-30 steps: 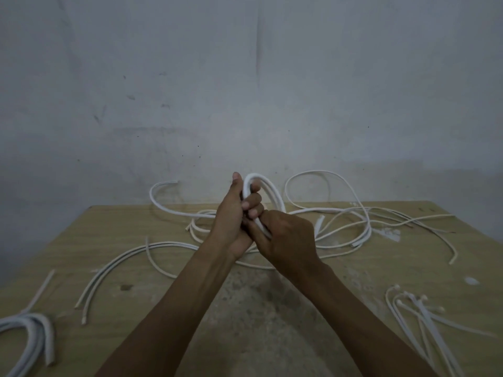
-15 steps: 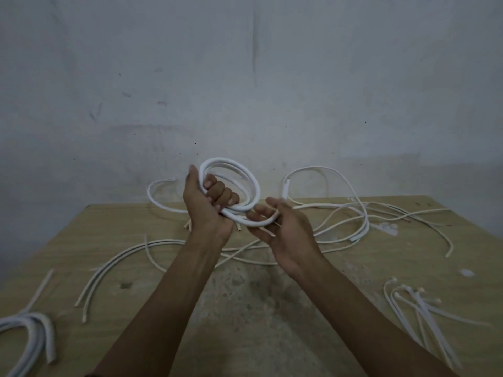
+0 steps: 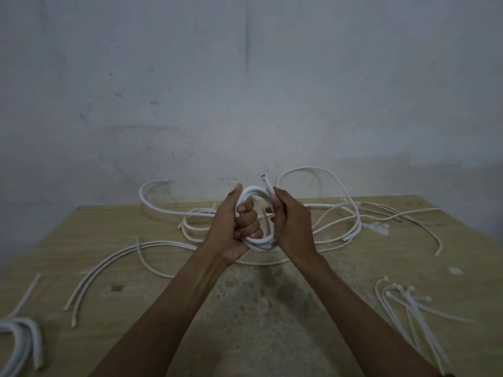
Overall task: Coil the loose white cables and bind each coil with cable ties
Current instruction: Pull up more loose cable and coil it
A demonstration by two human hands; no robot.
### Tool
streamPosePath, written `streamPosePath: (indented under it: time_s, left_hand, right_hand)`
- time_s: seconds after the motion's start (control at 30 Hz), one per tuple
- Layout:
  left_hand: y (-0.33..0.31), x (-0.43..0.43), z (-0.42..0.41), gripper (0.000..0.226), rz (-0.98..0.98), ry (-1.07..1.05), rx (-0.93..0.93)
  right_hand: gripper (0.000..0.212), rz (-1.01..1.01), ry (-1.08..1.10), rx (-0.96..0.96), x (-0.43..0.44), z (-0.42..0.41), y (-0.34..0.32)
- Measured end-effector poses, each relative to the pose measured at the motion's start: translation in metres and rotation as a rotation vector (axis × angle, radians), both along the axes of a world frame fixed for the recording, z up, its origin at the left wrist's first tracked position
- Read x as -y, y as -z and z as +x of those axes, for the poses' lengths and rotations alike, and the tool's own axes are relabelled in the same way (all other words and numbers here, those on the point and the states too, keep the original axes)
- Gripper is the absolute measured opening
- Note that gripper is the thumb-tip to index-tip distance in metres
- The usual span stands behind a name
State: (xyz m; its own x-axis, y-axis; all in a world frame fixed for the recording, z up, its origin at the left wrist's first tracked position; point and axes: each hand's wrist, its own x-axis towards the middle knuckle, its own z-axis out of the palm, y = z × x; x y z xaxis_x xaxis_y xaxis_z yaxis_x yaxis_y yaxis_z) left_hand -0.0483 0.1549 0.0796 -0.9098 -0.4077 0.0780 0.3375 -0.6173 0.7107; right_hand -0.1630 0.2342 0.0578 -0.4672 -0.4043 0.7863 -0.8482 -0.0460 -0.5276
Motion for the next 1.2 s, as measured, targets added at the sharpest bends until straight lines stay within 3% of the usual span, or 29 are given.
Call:
streamPosePath:
  time_s: [0.1,0.17,0.27,0.37,0.4,0.47,0.57,0.73,0.9,1.03,1.2]
  left_hand:
    - [0.004,0.006,0.0,0.056,-0.021,0.028,0.024]
    - [0.005,0.009,-0.001,0.054,-0.048,0.069,0.044]
    - [0.006,0.011,0.001,0.055,-0.13,0.124,0.107]
    - [0.009,0.014,0.005,0.054,-0.155,0.237,0.111]
    - [0.01,0.015,0.006,0.055,-0.161,0.262,0.104]
    - [0.009,0.018,0.006,0.054,-0.207,0.295,0.11]
    - [0.015,0.02,0.005,0.052,-0.311,0.302,0.179]
    - [0.033,0.021,-0.007,0.057,-0.316,0.253,0.282]
    - [0.043,0.014,-0.015,0.06,-0.422,0.093,0.393]
    - [0.051,0.008,-0.02,0.068,-0.348,-0.055,0.306]
    - [0.063,-0.002,-0.03,0.069,-0.214,-0.204,0.202]
  right_hand:
    - [0.031,0.001,-0.056,-0.127,-0.004,-0.007,0.004]
    - [0.036,0.079,-0.155,-0.095,-0.006,-0.015,0.009]
    - [0.034,0.281,-0.291,0.161,-0.009,-0.021,0.019]
    - [0.029,0.336,-0.603,0.761,-0.017,-0.014,0.01]
    - [0.029,0.315,-0.703,0.872,-0.02,-0.012,0.006]
    - [0.02,0.271,-0.76,0.846,-0.021,-0.01,0.001]
    - [0.007,0.192,-0.606,0.766,-0.018,-0.004,0.006]
    - [0.023,0.14,-0.493,0.934,-0.016,-0.006,0.024]
    - [0.02,0.119,-0.317,0.885,-0.011,-0.009,0.044]
    - [0.028,0.096,-0.241,0.943,-0.011,-0.012,0.046]
    - [0.027,-0.03,-0.131,1.162,-0.011,-0.022,0.043]
